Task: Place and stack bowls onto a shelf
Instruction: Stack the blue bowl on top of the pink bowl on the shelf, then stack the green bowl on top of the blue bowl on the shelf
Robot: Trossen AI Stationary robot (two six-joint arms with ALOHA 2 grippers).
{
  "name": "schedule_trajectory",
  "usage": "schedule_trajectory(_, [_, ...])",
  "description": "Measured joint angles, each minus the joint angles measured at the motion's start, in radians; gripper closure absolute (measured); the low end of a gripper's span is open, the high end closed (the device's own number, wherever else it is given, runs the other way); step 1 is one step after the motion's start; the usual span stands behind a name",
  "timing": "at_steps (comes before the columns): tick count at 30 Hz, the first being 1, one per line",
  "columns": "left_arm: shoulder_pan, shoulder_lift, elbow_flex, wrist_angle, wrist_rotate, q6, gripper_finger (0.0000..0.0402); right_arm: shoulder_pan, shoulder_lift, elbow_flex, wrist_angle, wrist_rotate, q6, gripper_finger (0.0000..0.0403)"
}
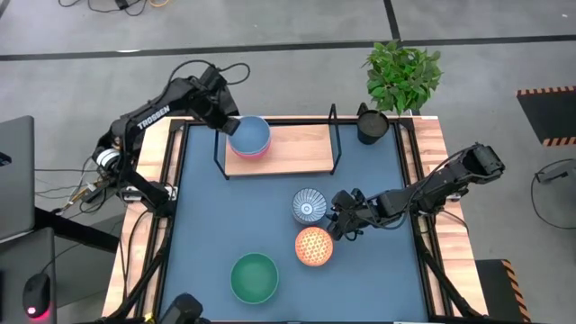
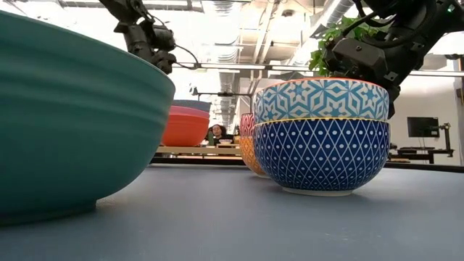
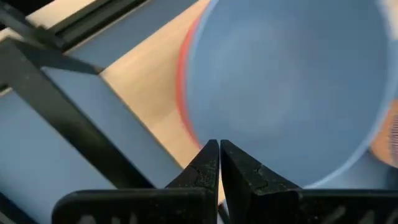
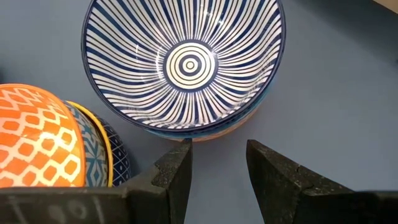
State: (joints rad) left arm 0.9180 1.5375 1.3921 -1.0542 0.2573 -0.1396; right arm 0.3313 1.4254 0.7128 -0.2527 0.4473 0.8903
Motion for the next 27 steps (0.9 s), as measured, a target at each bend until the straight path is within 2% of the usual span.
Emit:
schedule_trajectory(4, [-0.018, -0.038, 0.048, -0.020, 0.057, 0.001, 0.0401, 0.000, 0.000, 0.000, 0.000, 0.000, 0.000, 0.0226])
schedule_trajectory(8, [-0.074, -0.121, 0.057, -0.046, 0.169, 0.035, 0.0401, 0.000, 0.000, 0.000, 0.002, 0.000, 0.001, 0.0226])
schedule_trajectory(10, [-0.131, -0.180, 0.058, -0.072, 0.208, 0.046, 0.0401, 0.000, 0.000, 0.000, 0.003, 0.000, 0.001, 0.0226])
schedule_trajectory(13, [-0.264, -0.261, 0.058, -0.095, 0.200, 0.032, 0.0401, 0.000, 0.000, 0.000, 0.003, 0.000, 0.001, 0.0226])
schedule_trajectory(17, [-0.519, -0.362, 0.024, -0.037, 0.114, -0.077, 0.0401, 0.000, 0.000, 0.000, 0.007, 0.000, 0.001, 0.0226])
schedule_trajectory(20, [-0.734, -0.404, -0.019, 0.026, -0.004, -0.188, 0.0396, 0.000, 0.000, 0.000, 0.008, 0.000, 0.001, 0.0226])
schedule_trajectory(27, [-1.176, -0.422, -0.156, 0.180, -0.291, -0.391, 0.0338, 0.001, 0.003, 0.000, 0.008, 0.000, 0.001, 0.0226])
